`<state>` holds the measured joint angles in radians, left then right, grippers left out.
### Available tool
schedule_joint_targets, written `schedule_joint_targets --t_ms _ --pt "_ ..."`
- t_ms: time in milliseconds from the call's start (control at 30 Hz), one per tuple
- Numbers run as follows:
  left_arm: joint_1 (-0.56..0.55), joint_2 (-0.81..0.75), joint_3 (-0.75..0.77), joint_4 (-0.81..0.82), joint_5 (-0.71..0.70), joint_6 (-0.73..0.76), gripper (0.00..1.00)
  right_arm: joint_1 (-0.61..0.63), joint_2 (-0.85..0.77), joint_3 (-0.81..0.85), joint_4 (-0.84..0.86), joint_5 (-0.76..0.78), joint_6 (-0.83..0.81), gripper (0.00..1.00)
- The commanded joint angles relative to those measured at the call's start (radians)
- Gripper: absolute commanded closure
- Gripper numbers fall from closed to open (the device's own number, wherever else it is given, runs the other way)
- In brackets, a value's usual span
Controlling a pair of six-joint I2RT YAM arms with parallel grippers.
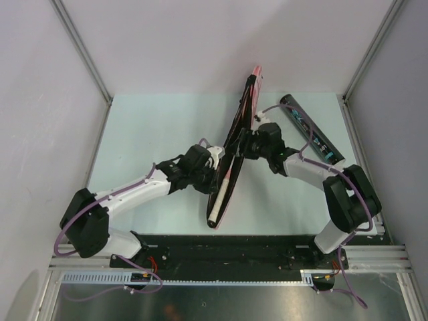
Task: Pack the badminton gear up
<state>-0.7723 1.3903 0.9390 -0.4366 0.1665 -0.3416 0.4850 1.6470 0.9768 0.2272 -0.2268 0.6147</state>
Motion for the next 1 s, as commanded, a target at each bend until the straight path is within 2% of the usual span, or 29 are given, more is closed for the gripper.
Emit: schedule_joint_targets --t_ms 0,133,200,300,333,433,633,667,800,867,967 --pt "-0.012 -0.049 0.055 0.042 -0.033 -0.019 1.00 0.110 -0.090 0.002 -0.254 0.082 -0.066 0.39" --pt "-0.012 -0.060 0.061 0.044 -0.067 -0.025 1.00 0.234 -0.218 -0.096 -0.276 0.122 -0.020 0.46" --pt "-0.012 -0.060 0.076 0.044 -0.077 -0.031 1.00 0.274 -0.254 -0.135 -0.304 0.171 -0.007 0.45" --pt "-0.012 -0.056 0.086 0.041 -0.096 -0.048 1.00 0.311 -0.282 -0.177 -0.324 0.170 -0.009 0.40" --pt "-0.012 -0.059 0.084 0.042 -0.096 -0.065 1.00 0.314 -0.283 -0.184 -0.328 0.176 -0.027 0.31" --pt "-0.013 -0.053 0.086 0.042 -0.082 -0.074 1.00 0.328 -0.285 -0.205 -0.310 0.139 -0.061 0.26" --pt "-0.015 -0.053 0.073 0.042 -0.096 -0.069 1.00 0.368 -0.299 -0.228 -0.281 0.146 -0.069 0.28" --pt "-0.015 -0.047 0.072 0.042 -0.096 -0.068 1.00 0.371 -0.305 -0.230 -0.275 0.142 -0.078 0.29" --pt "-0.015 -0.042 0.067 0.044 -0.070 -0.076 1.00 0.372 -0.314 -0.225 -0.247 0.149 -0.079 0.55" --pt "-0.016 -0.050 0.067 0.044 -0.050 -0.082 1.00 0.371 -0.320 -0.221 -0.236 0.178 -0.076 0.57" --pt "-0.019 -0.066 0.066 0.045 -0.030 -0.092 1.00 0.342 -0.323 -0.214 -0.193 0.190 -0.070 0.66"
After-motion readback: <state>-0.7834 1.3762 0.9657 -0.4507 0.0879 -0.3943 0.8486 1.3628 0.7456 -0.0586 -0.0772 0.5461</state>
